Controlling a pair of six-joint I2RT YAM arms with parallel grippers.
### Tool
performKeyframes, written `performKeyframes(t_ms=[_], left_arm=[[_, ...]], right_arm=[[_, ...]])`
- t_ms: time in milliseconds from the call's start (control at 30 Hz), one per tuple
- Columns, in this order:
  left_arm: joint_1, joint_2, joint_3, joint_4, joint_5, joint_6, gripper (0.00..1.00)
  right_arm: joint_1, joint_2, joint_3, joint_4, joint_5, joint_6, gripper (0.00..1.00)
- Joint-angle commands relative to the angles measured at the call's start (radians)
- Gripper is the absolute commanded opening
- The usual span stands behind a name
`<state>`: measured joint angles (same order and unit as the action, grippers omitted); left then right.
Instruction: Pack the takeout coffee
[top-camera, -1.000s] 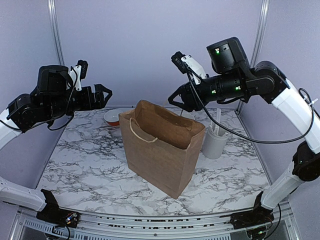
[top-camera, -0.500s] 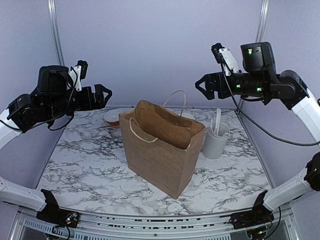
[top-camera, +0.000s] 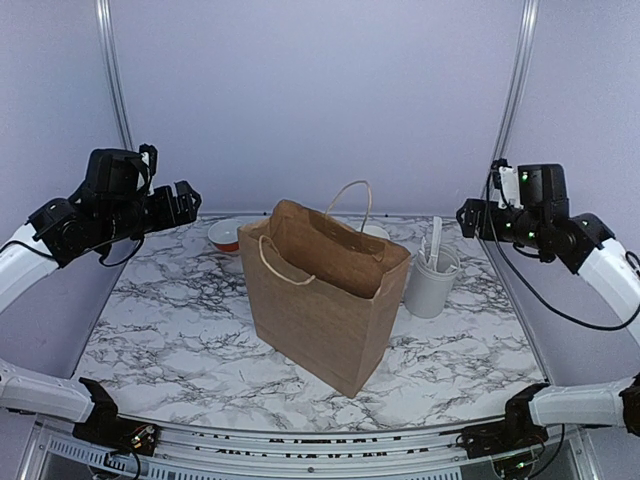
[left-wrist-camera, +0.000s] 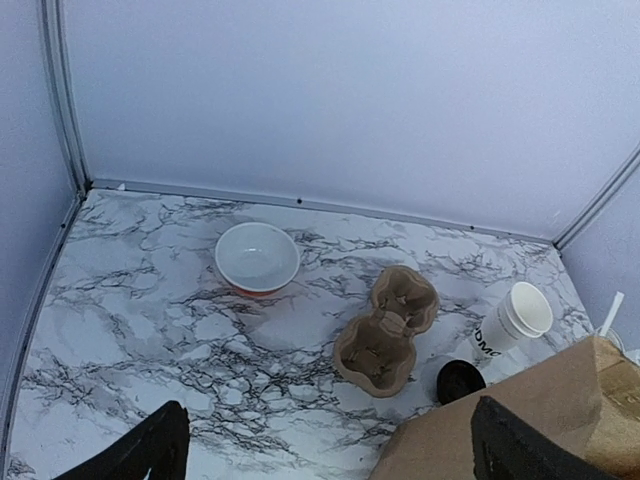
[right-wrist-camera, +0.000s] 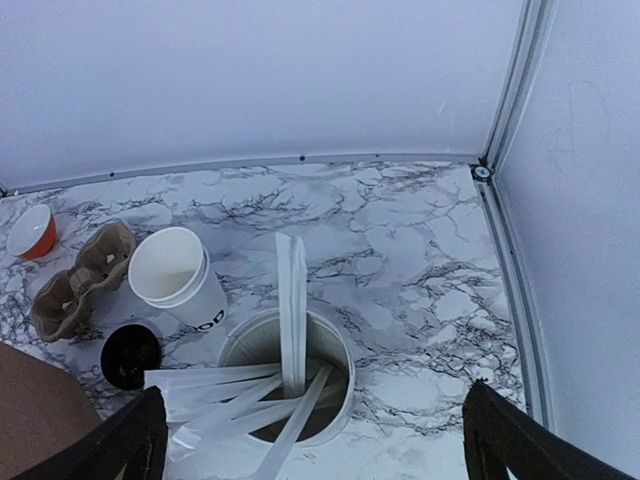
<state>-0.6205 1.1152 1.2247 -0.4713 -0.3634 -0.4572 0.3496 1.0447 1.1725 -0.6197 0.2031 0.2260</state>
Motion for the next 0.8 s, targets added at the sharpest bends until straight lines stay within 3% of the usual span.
performKeyframes(t_ms=[0,233,467,600,767], left_arm=[[0.078,-0.026,-0.099,0.058,0.049,-0.046,0.99],[0.189,-0.073,-0.287,0.200,0.107,-0.076,0.99],[0.224,-0.113,-0.446,0.344,0.066,-0.055,0.99],[0.237,-0.137,-0.533,0.416,0.035,-0.026,0.99],[0.260,-0.137,-0.590,0.459,-0.008,0.024,0.99]], right_arm=[[-0.111,-0.059,-0.141,0.156,-0.060,0.041,1.00],[-0.240,-0.113,-0.420,0.382,-0.072,0.048,1.00],[-0.244,-0.131,-0.683,0.737,0.010,-0.088,1.00],[-0.249,-0.101,-0.792,0.936,0.140,-0.146,1.00],[-0.316,-0.022,-0.932,1.239,0.138,-0.135,1.00]])
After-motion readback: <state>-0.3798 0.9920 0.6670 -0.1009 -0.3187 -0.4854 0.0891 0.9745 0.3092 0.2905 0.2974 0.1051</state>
